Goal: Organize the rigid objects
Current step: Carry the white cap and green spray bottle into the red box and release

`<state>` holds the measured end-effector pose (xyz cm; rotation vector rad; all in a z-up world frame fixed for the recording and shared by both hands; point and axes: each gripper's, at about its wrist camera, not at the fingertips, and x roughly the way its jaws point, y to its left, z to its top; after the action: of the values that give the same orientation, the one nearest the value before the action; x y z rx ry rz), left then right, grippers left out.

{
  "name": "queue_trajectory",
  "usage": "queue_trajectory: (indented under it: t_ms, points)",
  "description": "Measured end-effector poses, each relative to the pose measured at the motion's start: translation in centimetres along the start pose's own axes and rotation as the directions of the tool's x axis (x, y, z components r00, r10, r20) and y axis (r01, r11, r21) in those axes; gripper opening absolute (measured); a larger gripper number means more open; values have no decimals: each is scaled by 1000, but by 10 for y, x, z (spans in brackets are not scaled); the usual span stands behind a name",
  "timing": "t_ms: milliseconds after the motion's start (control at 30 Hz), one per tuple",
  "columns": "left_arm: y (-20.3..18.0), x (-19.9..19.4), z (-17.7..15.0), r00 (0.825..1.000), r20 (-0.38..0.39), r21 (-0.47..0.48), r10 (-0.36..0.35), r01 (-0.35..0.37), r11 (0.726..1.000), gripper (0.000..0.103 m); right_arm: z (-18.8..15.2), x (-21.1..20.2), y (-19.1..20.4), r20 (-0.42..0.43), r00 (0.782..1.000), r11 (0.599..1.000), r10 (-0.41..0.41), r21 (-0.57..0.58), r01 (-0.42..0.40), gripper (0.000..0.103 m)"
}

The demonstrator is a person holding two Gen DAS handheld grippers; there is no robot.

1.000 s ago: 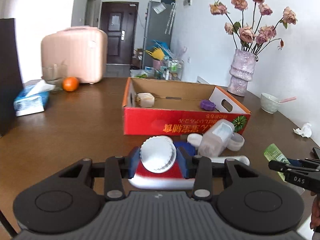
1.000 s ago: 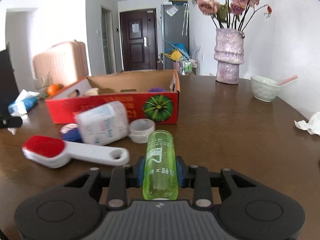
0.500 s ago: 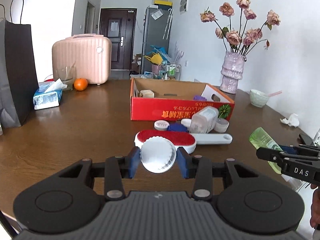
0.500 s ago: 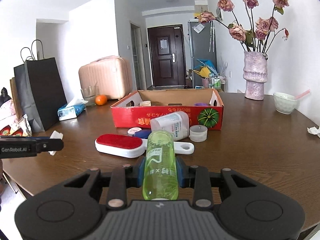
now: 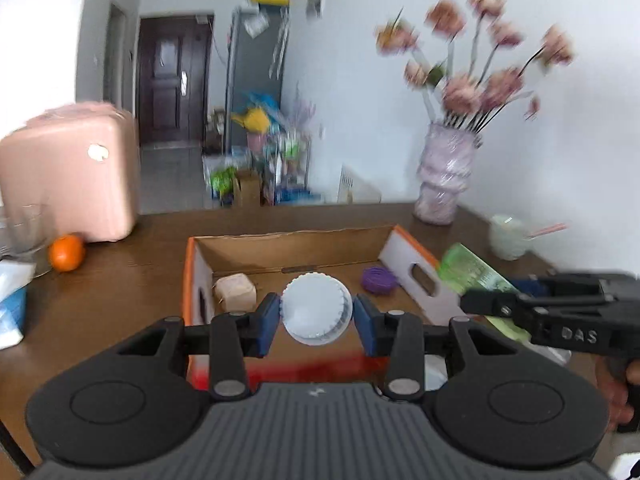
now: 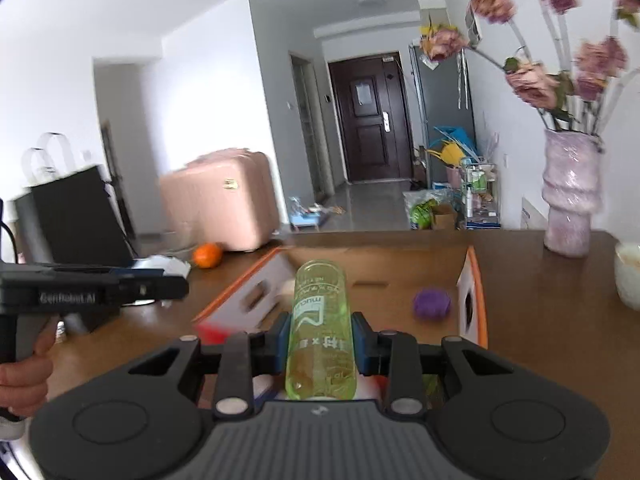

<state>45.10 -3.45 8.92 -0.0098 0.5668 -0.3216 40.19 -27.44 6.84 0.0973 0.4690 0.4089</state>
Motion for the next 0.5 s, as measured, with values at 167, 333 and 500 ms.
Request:
queue_trajectory:
  t_ms: [167,333,500]
  points:
    - [22,124,41,986,-168,-32,17,-23,999,41,49,128,-39,-202,979,1000,-8,7,9,30]
    - [37,205,45,958,-269,0,102,-106,994,41,59,221,-54,-322,942,995,-97,-62,81,30]
    - [46,232,42,941,-308,-6,143,-152,988,51,54,273,-63,-387,909,987,-156,-81,135,31]
